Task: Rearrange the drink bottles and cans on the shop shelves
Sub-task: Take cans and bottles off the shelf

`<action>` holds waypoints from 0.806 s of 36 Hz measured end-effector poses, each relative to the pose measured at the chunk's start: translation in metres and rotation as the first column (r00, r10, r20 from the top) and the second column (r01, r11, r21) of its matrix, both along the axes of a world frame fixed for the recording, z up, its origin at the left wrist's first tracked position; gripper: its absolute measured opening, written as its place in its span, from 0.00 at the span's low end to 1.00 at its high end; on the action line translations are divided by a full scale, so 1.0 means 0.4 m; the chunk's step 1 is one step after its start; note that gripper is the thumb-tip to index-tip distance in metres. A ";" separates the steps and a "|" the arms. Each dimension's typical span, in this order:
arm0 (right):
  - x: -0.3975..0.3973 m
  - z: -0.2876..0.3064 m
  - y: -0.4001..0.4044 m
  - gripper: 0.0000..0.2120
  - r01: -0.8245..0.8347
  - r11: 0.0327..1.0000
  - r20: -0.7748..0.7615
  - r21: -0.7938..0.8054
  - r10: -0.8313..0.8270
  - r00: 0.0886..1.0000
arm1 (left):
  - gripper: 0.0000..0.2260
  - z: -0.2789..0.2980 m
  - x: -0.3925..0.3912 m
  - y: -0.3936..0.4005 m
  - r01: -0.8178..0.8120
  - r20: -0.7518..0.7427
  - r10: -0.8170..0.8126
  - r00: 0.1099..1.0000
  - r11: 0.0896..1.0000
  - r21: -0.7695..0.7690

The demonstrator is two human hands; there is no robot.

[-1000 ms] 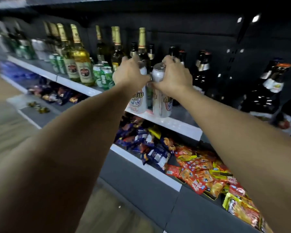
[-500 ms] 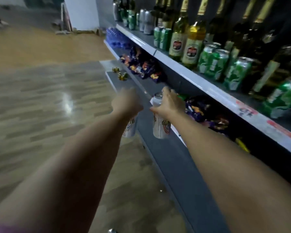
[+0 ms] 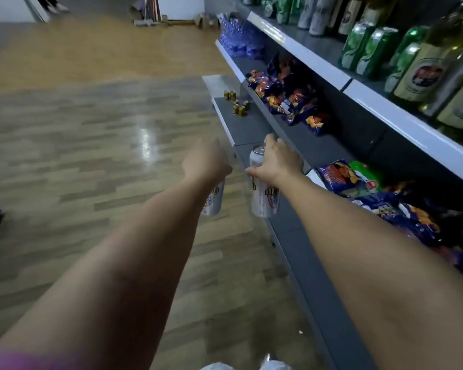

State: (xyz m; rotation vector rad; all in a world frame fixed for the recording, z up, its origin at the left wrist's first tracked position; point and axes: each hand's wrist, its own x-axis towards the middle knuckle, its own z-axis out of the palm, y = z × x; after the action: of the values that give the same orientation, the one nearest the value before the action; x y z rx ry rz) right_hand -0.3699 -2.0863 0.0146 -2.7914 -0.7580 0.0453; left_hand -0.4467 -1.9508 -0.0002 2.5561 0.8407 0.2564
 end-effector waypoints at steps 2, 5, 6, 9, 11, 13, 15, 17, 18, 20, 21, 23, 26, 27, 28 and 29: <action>0.056 -0.006 0.048 0.38 -0.014 1.000 0.006 -0.004 0.014 1.000 | 0.21 -0.011 0.052 0.049 -0.013 0.000 0.013 1.000 1.000 0.001; 0.154 -0.017 0.116 0.38 -0.030 1.000 0.015 -0.003 0.030 0.999 | 0.21 -0.025 0.145 0.117 -0.037 0.004 0.037 0.999 0.999 0.007; 0.189 -0.020 0.137 0.38 -0.034 0.999 0.018 -0.003 0.034 0.999 | 0.22 -0.028 0.178 0.137 -0.043 0.007 0.043 0.999 0.999 0.009; 0.301 -0.028 0.201 0.38 -0.053 0.999 0.025 0.008 0.053 0.998 | 0.22 -0.026 0.285 0.200 -0.067 0.019 0.067 0.998 0.998 0.017; 0.381 -0.027 0.243 0.38 -0.073 0.997 0.030 0.024 0.072 0.997 | 0.21 -0.015 0.364 0.238 -0.085 0.029 0.084 0.996 0.996 0.015; 0.461 -0.019 0.286 0.38 -0.085 0.996 0.028 0.032 0.084 0.996 | 0.20 0.000 0.443 0.276 -0.104 0.024 0.103 0.994 0.994 0.022; 0.538 -0.012 0.330 0.38 -0.098 0.995 0.025 0.013 0.098 0.995 | 0.20 0.013 0.519 0.316 -0.119 0.015 0.119 0.993 0.992 0.036; 0.616 -0.008 0.377 0.37 -0.113 0.994 0.019 0.004 0.112 0.993 | 0.20 0.020 0.593 0.361 -0.126 0.016 0.126 0.992 0.991 0.049; 0.653 -0.006 0.402 0.37 -0.117 0.993 0.015 0.006 0.117 0.993 | 0.20 0.021 0.627 0.385 -0.130 0.020 0.130 0.991 0.990 0.053; 0.722 -0.003 0.451 0.37 -0.124 0.992 0.012 0.008 0.124 0.992 | 0.20 0.022 0.691 0.433 -0.140 0.030 0.138 0.990 0.989 0.050; 0.755 -0.003 0.475 0.37 -0.128 0.992 0.015 0.004 0.128 0.992 | 0.20 0.021 0.721 0.458 -0.143 0.032 0.142 0.989 0.989 0.047; 0.816 -0.002 0.525 0.37 -0.133 0.991 0.024 -0.007 0.133 0.991 | 0.20 0.018 0.778 0.509 -0.150 0.028 0.149 0.988 0.988 0.045; 0.910 -0.008 0.607 0.37 -0.141 0.990 0.022 -0.015 0.142 0.990 | 0.20 0.006 0.864 0.597 -0.159 0.021 0.158 0.987 0.986 0.046; 0.939 -0.012 0.636 0.36 -0.143 0.990 0.026 -0.016 0.144 0.989 | 0.21 0.001 0.892 0.630 -0.160 0.021 0.159 0.987 0.986 0.041; 0.969 -0.016 0.667 0.36 -0.145 0.989 0.029 -0.018 0.146 0.989 | 0.21 -0.005 0.920 0.664 -0.162 0.020 0.161 0.987 0.986 0.038; 0.996 -0.020 0.699 0.36 -0.146 0.989 0.031 -0.021 0.147 0.989 | 0.21 -0.010 0.947 0.699 -0.164 0.018 0.163 0.986 0.986 0.037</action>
State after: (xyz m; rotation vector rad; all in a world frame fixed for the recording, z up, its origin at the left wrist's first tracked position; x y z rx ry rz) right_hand 0.0287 -1.8068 0.0067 -2.7554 -0.9745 0.0338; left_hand -0.0679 -1.6713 -0.0042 2.5192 1.0509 0.3446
